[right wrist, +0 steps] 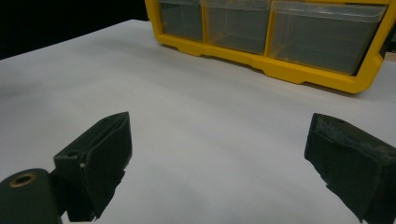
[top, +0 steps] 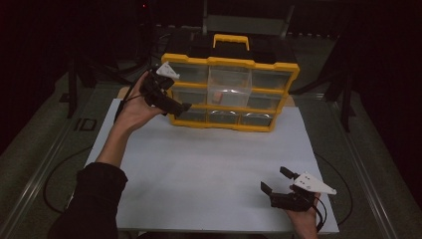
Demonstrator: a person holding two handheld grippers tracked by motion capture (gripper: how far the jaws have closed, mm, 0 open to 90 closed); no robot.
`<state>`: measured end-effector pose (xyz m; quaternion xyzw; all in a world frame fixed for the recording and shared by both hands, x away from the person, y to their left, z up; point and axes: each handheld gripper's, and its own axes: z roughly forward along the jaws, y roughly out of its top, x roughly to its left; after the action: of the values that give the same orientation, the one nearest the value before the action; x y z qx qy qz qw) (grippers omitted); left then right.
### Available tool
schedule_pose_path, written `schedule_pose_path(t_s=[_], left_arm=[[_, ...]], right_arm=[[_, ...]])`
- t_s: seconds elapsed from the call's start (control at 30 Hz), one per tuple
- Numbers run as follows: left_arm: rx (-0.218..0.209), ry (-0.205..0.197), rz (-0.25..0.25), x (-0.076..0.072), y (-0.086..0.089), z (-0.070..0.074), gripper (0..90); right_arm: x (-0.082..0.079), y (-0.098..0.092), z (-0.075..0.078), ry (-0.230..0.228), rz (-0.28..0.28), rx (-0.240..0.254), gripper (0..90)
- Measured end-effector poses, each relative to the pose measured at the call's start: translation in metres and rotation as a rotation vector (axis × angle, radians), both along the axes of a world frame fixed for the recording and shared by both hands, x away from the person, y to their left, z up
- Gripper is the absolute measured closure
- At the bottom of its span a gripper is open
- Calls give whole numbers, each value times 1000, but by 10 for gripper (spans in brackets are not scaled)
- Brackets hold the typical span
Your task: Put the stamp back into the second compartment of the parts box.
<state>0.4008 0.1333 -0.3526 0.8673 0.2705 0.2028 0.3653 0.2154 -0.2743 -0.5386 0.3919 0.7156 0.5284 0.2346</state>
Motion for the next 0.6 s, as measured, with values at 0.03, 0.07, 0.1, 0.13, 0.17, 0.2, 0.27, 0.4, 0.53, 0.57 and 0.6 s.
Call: schedule_pose_path(t_s=[0.03,0.07,0.1,0.13,0.17,0.2,0.27,0.4,0.53,0.57,0.6], left_arm=[[-2,-7,2,-4,1,-5,0],[-1,-15,5,-8,2,-10,0],[25,-33,0,-11,3,-15,0],[33,-54,2,-16,5,-20,0],[19,-67,8,-21,7,-25,0],[5,-71,12,-25,10,-31,0],[-15,-84,22,-35,17,-43,0],[-66,-100,58,-53,36,-71,0],[-97,-128,115,-73,54,-99,0],[-118,-129,123,-78,59,-104,0],[-138,-129,135,-82,64,-110,0]], right_arm=[[0,1,0,0,3,-3,72],[0,1,-1,2,4,-6,72],[1,2,-1,2,7,-8,72],[1,2,-1,2,7,-10,72],[1,2,-1,1,8,-10,72],[1,2,-1,1,8,-10,72],[1,3,-1,3,8,-13,73],[1,4,-1,6,16,-21,73],[2,7,-1,9,21,-26,73],[2,7,-1,5,22,-26,73],[3,7,-1,2,21,-23,73]])
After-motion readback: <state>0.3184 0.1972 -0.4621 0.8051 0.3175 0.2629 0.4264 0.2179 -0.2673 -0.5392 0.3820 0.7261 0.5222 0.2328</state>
